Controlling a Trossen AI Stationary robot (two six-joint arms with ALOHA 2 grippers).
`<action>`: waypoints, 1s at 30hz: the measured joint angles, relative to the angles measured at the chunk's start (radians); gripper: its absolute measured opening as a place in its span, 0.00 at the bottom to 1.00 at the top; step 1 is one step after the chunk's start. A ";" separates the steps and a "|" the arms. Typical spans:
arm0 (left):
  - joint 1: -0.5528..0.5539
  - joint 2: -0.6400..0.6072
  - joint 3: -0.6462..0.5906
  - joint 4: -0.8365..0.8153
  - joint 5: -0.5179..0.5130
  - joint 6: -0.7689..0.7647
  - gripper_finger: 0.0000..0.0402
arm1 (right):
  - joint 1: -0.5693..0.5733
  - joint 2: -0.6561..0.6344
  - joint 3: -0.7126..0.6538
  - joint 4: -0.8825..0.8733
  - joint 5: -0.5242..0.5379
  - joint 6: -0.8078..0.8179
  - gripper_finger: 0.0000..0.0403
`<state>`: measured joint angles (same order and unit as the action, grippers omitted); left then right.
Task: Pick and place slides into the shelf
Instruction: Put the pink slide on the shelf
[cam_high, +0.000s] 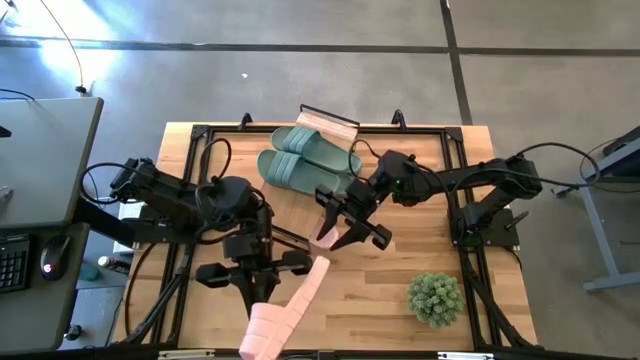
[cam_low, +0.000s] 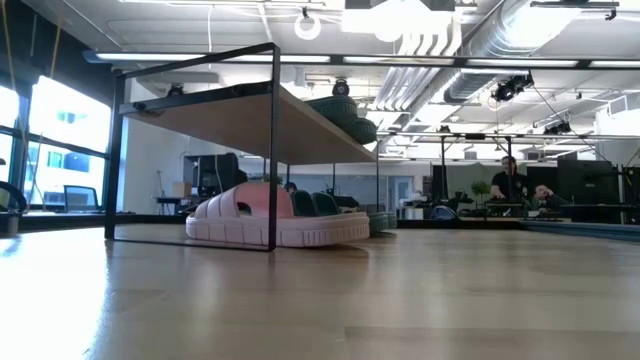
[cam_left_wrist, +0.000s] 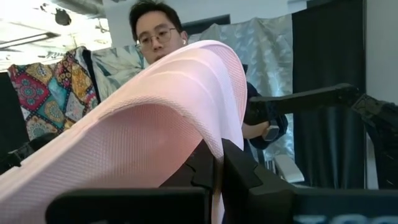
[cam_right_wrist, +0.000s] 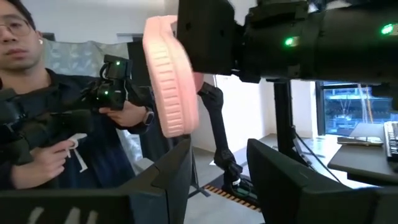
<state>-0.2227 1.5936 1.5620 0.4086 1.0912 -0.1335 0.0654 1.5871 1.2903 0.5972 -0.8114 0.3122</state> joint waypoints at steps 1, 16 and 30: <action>0.005 0.000 0.000 0.000 0.001 0.004 0.00 | 0.001 0.000 0.000 0.001 -0.001 0.000 0.36; 0.042 0.000 0.000 -0.052 0.020 0.033 0.00 | 0.003 0.000 0.000 0.062 -0.089 0.053 0.36; 0.066 0.015 -0.002 -0.060 0.045 0.059 0.00 | 0.003 0.000 0.000 0.072 -0.062 0.044 0.36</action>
<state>-0.1562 1.6089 1.5604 0.3490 1.1360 -0.0748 0.0685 1.5867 1.2900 0.6697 -0.8732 0.3558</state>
